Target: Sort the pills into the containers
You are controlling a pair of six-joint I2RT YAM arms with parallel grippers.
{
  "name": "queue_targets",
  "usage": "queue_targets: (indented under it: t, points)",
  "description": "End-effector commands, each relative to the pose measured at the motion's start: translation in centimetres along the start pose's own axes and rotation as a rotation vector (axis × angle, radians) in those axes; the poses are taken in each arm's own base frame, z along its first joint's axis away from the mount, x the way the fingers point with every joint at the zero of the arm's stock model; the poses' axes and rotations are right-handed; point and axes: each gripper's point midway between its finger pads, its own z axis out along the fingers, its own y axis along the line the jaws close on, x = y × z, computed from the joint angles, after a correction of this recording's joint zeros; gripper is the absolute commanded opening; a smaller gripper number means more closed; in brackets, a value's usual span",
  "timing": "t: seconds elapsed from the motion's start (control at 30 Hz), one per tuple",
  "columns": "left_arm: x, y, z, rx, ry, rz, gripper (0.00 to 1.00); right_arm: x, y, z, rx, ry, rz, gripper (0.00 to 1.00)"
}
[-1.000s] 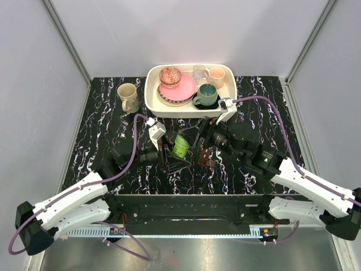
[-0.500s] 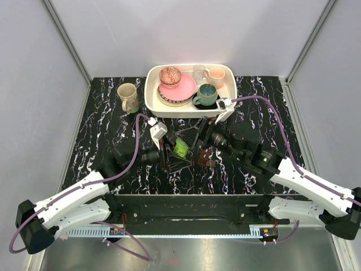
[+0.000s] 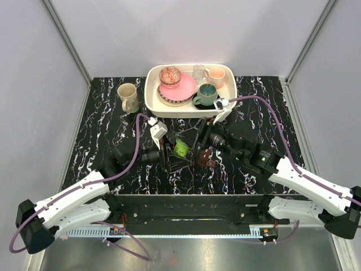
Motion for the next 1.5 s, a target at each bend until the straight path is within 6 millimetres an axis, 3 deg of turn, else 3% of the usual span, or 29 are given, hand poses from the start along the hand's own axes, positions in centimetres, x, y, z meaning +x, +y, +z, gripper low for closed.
queue_targets:
  t: [0.0,0.27,0.67,0.83,0.87,0.97,1.07,1.27,1.47]
  points:
    - [-3.6,-1.5,0.2,0.035,-0.102,0.061,0.00,-1.3,2.0,-0.1,-0.062,-0.026,0.005,0.66]
    - [-3.6,-1.4,0.2,0.029,-0.104,0.056,0.00,-0.9,1.9,-0.2,-0.064,-0.010,-0.003,0.72]
    - [-3.7,-1.9,0.4,0.056,-0.109,0.054,0.00,-0.7,2.0,-0.7,-0.081,-0.001,-0.037,0.21]
    - [-3.6,-4.3,-0.1,0.193,-0.116,0.070,0.00,-0.5,3.1,-2.3,-0.169,0.010,-0.112,0.05]
    - [-3.7,-4.7,-0.3,0.213,-0.122,0.075,0.00,-0.5,4.2,-2.9,-0.230,0.011,-0.126,0.00]
    - [-3.8,-5.9,-0.8,0.278,-0.133,0.095,0.00,-1.2,6.7,-5.5,-0.388,-0.032,-0.183,0.00]
    - [-3.9,-7.2,-1.3,0.349,-0.136,0.114,0.00,-1.0,7.6,-7.1,-0.461,-0.034,-0.236,0.00]
    - [-4.0,-9.5,-1.9,0.485,-0.131,0.124,0.00,-0.4,8.8,-8.8,-0.560,-0.032,-0.291,0.00]
    - [-3.6,-10.0,-2.1,0.518,-0.107,0.125,0.00,-0.4,9.5,-9.6,-0.620,-0.046,-0.332,0.00]
